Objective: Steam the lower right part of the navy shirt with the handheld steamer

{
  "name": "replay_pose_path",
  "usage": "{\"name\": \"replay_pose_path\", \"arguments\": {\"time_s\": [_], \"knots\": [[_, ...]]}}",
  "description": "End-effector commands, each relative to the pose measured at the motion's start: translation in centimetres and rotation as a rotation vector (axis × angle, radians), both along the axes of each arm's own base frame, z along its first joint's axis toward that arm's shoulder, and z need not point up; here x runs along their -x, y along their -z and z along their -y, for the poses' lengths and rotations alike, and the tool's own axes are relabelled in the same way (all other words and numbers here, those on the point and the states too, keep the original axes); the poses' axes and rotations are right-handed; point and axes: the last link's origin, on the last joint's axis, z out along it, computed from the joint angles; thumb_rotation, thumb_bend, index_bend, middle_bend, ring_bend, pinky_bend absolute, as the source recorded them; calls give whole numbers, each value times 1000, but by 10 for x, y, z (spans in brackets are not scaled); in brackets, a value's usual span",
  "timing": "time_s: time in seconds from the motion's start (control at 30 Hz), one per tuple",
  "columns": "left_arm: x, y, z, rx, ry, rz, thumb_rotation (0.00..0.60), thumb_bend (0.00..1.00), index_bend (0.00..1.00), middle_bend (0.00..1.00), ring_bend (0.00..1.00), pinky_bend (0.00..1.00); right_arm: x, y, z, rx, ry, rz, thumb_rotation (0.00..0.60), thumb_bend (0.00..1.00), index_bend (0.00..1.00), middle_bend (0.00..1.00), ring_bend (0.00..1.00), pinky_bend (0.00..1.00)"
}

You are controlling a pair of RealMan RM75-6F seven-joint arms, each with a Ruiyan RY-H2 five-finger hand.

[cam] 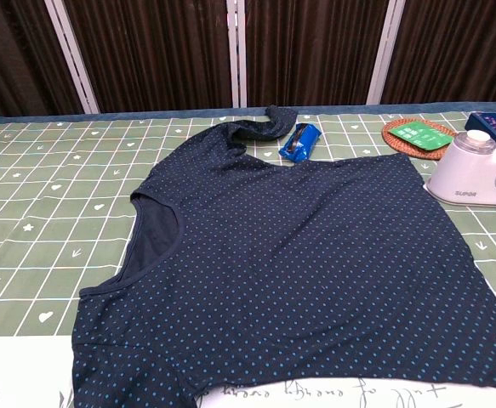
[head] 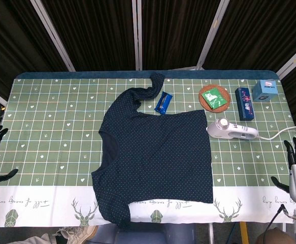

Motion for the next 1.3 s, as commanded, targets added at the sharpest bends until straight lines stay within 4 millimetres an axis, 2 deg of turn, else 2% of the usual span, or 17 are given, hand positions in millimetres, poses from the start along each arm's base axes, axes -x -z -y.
{"name": "replay_pose_path", "arguments": {"time_s": [0.03, 0.13, 0.23, 0.33, 0.53, 0.6, 0.63, 0.77, 0.97, 1.3], "knots": [[0, 1, 0, 1, -3, -1, 600, 0, 0, 0, 0, 0, 2, 2, 1, -13, 15, 1, 600, 0, 0, 0, 0, 0], [1, 0, -1, -3, -10, 4, 600, 0, 0, 0, 0, 0, 3, 6, 8, -53, 25, 42, 600, 0, 0, 0, 0, 0], [1, 0, -1, -4, -12, 4, 600, 0, 0, 0, 0, 0, 5, 8, 24, -91, 22, 63, 600, 0, 0, 0, 0, 0], [1, 1, -2, -3, -13, 5, 600, 0, 0, 0, 0, 0, 7, 9, 49, -131, 20, 50, 600, 0, 0, 0, 0, 0], [3, 4, -7, -1, -23, -3, 600, 0, 0, 0, 0, 0, 9, 17, 120, -226, 40, 8, 600, 0, 0, 0, 0, 0], [4, 4, -8, -3, -31, -6, 600, 0, 0, 0, 0, 0, 10, 20, 137, -233, 52, -4, 600, 0, 0, 0, 0, 0], [5, 5, -9, -5, -36, -9, 600, 0, 0, 0, 0, 0, 11, 24, 148, -241, 67, -4, 600, 14, 0, 0, 0, 0], [9, 6, -13, -5, -52, -16, 600, 0, 0, 0, 0, 0, 16, 33, 176, -241, 101, -25, 600, 207, 0, 0, 0, 0], [13, 9, -18, 1, -51, -11, 600, 0, 0, 0, 0, 0, 25, 48, 195, -265, 143, -69, 600, 335, 0, 0, 0, 0], [16, 13, -22, 5, -61, -22, 600, 0, 0, 0, 0, 0, 30, 73, 211, -301, 169, -109, 600, 356, 0, 0, 0, 0]]}}
